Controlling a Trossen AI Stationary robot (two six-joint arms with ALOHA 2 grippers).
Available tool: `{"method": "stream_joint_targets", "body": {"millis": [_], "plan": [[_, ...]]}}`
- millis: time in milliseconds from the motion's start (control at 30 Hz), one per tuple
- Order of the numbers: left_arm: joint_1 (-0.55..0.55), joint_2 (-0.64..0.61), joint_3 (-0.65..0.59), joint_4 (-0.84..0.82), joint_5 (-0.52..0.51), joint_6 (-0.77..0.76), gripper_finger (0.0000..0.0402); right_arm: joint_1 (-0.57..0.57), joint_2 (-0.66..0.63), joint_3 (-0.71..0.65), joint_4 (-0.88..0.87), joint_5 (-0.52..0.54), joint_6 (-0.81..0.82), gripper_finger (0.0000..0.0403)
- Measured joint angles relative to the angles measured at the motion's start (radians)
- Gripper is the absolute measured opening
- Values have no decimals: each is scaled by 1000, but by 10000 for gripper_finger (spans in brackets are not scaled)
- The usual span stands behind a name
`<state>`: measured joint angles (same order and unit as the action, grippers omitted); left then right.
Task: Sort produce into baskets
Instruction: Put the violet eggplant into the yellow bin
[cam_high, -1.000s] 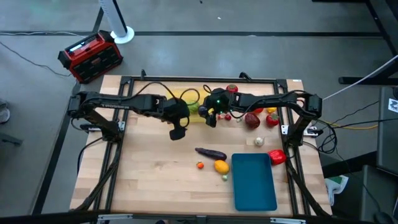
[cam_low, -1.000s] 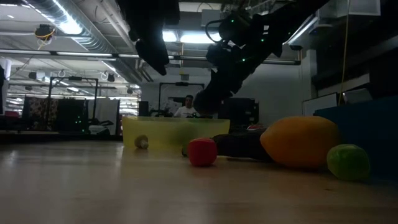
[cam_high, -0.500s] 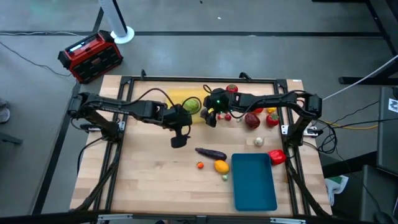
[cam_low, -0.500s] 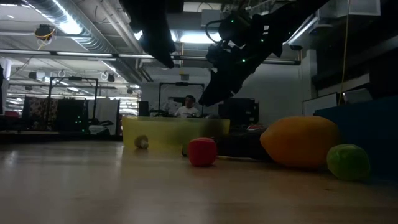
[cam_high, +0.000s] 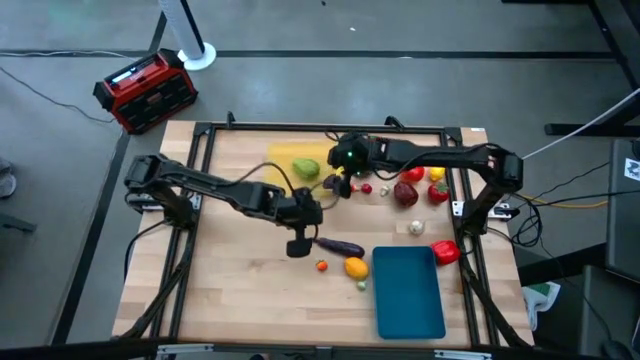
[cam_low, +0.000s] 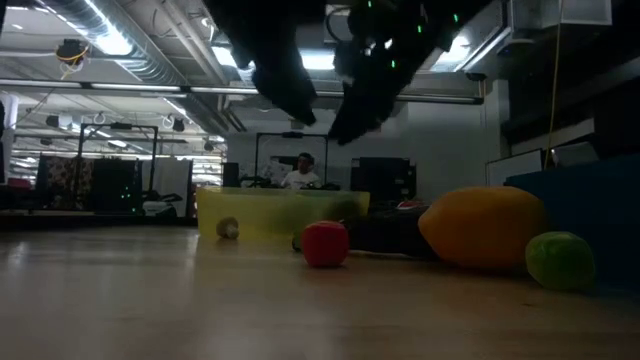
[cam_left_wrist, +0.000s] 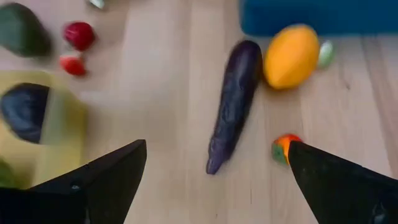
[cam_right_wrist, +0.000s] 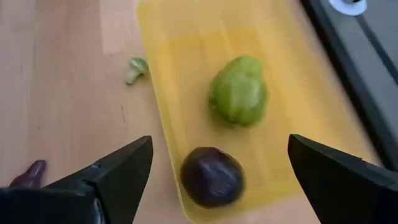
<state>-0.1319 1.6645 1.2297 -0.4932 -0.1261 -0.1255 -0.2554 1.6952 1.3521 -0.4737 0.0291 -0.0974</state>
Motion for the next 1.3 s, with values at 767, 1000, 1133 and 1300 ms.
{"method": "stream_joint_targets", "body": {"millis": [767,1000,1133,1300], "plan": [[-24,323,0,334,23,28,345,48,-303,234,-502,5,72,367],[-24,371,0,350,23,28,318,179,-303,217,-555,4,113,367],[-24,377,0,346,24,31,292,257,-302,185,-554,5,172,367],[-22,371,0,348,23,54,248,336,-302,109,-553,7,255,367]]}}
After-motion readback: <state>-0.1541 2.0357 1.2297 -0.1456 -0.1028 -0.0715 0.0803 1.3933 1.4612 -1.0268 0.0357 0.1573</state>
